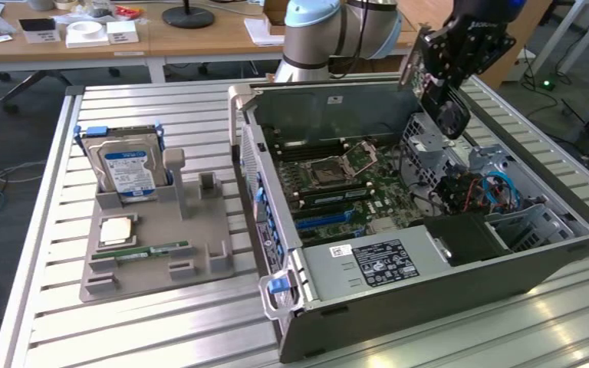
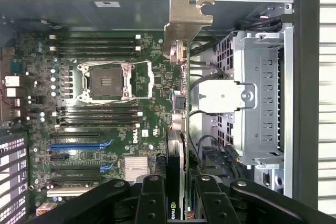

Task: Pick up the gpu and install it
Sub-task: 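Pick up the gpu and move the gpu toward the slot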

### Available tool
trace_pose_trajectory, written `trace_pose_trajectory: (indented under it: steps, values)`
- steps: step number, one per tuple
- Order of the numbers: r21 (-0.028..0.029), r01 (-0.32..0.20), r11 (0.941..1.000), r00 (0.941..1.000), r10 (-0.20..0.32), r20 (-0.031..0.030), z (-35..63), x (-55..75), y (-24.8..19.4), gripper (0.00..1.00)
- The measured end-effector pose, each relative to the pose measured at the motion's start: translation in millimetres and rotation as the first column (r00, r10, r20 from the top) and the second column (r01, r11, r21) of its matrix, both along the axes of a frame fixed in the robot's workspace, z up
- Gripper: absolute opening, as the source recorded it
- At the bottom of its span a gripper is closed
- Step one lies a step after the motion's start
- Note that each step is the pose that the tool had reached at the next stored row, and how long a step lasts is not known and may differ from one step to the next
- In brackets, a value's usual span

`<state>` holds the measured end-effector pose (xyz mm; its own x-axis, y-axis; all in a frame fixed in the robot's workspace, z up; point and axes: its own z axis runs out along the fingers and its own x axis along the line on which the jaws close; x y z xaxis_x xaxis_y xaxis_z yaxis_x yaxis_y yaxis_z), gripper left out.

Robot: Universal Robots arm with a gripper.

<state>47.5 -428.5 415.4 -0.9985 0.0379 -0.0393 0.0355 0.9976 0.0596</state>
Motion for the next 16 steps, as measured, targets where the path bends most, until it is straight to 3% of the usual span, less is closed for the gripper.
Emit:
trace_pose_trajectory:
  steps: [6, 12, 16]
  values:
    - [-0.0001, 0.0, 1.0, 1.0, 0.0, 0.0, 0.0, 5.7, -1.0, 0.26]
    - [0.0002, 0.0, 1.0, 1.0, 0.0, -0.0002, -0.1, 7.7, -7.8, 0.26]
    - [0.0001, 0.0, 1.0, 1.0, 0.0, -0.0003, 0.0, 7.7, -8.4, 0.26]
